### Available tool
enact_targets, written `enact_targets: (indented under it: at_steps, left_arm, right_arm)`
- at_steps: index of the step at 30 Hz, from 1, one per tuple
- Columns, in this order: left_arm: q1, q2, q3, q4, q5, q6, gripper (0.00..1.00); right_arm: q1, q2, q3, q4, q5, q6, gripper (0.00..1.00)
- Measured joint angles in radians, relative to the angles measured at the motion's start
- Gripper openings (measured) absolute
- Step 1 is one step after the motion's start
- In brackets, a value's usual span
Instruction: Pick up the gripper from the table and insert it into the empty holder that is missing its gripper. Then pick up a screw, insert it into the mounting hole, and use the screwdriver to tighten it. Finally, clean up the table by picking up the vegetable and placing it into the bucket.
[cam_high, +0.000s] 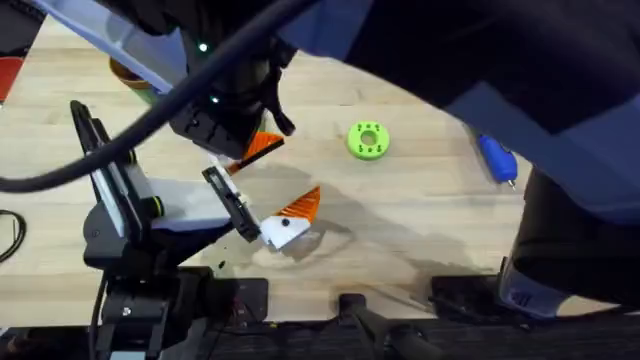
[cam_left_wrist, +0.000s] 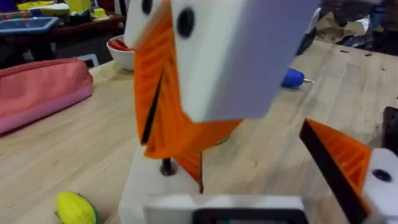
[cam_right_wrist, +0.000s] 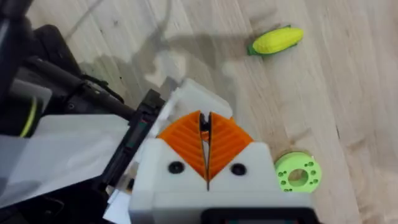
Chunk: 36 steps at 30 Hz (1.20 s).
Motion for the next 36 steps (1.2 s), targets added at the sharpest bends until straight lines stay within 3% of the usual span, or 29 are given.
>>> enact_targets:
  at_steps: [32,33,35,36]
  left_arm:
    - [0.000,0.005,0.000,0.000,0.000,-0.017,0.985]
    - [0.000,0.005,0.000,0.000,0.000,-0.017,0.985]
    - [0.000,0.004,0.000,0.000,0.000,-0.017,0.985]
    - [0.001,0.005,0.000,0.000,-0.002,-0.017,0.985]
  right_arm:
    - [0.007,0.033,0.005,-0.001,0.005,0.001,0.007]
    - [0.007,0.033,0.005,-0.002,0.004,0.006,0.065]
    - [0.007,0.033,0.005,-0.002,0.014,0.007,0.373]
    - [0.005,0.033,0.006,-0.003,0.025,0.008,0.480]
